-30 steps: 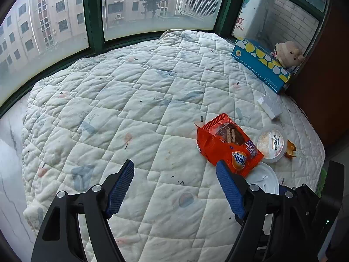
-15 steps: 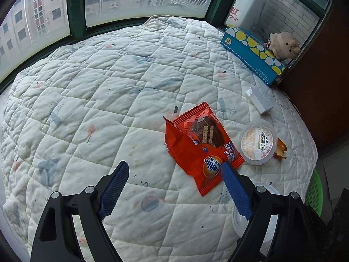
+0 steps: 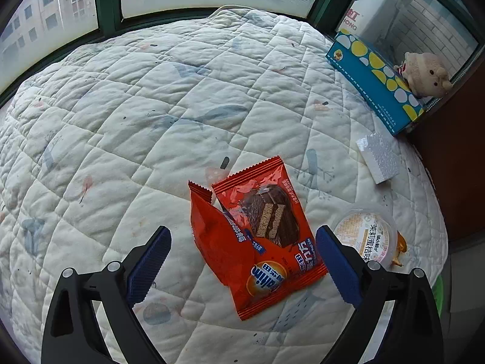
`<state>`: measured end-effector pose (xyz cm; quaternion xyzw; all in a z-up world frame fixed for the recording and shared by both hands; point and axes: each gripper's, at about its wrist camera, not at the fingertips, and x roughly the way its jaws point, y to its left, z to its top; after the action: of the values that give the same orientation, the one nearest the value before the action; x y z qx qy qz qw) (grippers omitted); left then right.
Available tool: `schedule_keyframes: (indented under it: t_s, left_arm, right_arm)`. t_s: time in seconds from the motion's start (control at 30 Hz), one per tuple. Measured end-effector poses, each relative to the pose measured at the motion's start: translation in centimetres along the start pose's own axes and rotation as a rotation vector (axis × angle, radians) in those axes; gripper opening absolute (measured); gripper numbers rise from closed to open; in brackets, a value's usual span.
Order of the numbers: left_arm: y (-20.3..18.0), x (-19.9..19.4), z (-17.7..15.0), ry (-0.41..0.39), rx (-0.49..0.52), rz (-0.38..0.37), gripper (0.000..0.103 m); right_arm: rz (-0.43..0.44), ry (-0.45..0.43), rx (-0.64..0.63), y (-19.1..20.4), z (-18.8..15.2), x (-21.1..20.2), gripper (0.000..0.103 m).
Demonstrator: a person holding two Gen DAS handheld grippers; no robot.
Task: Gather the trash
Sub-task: 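Grasp the white round lid with the right gripper while the left gripper grasps the orange snack wrapper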
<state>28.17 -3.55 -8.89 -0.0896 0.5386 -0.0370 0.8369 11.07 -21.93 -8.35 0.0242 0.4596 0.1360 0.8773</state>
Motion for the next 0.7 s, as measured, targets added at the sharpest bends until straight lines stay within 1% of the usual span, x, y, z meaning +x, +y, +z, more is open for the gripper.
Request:
schedule_keyframes:
  t_s: [0.17,0.27,0.33,0.4,0.47,0.53,0.6,0.7]
  left_arm:
    - [-0.4,1.5,0.5,0.019,-0.03,0.055,0.093]
    - [-0.4,2.3,0.7,0.028,-0.043,0.063,0.093]
    - [-0.5,2.4,0.6,0.025,-0.042,0.065,0.09]
    - [-0.6,2.6,0.5,0.029,-0.045,0.047,0.074]
    - [-0.6,2.5,0.6,0.028,-0.049,0.041,0.073]
    - [-0.6,2.4,0.6,0.023,-0.039,0.039,0.068]
    - [-0.5,2.2,0.6,0.021,-0.032,0.031,0.055]
    - [-0.3,1.9,0.6,0.026,-0.039,0.0,0.04]
  right_arm:
    - [0.0,-0.011,0.035,-1.1,-0.5,-0.8,0.081]
    - [-0.005,-0.015,0.048,-1.7,-0.7,-1.2,0.081]
    - [-0.01,-0.018,0.053,-2.0,-0.8,-1.5,0.081]
    - [-0.014,-0.019,0.059,-2.2,-1.0,-1.6,0.081]
    - [-0.016,-0.022,0.066,-2.4,-1.1,-1.8,0.081]
    - [-0.015,-0.025,0.071,-2.4,-1.3,-1.9,0.081]
    - [-0.013,-0.026,0.073,-2.4,-1.4,-2.0,0.081]
    - [-0.013,-0.026,0.075,-2.4,-1.5,-1.9,0.081]
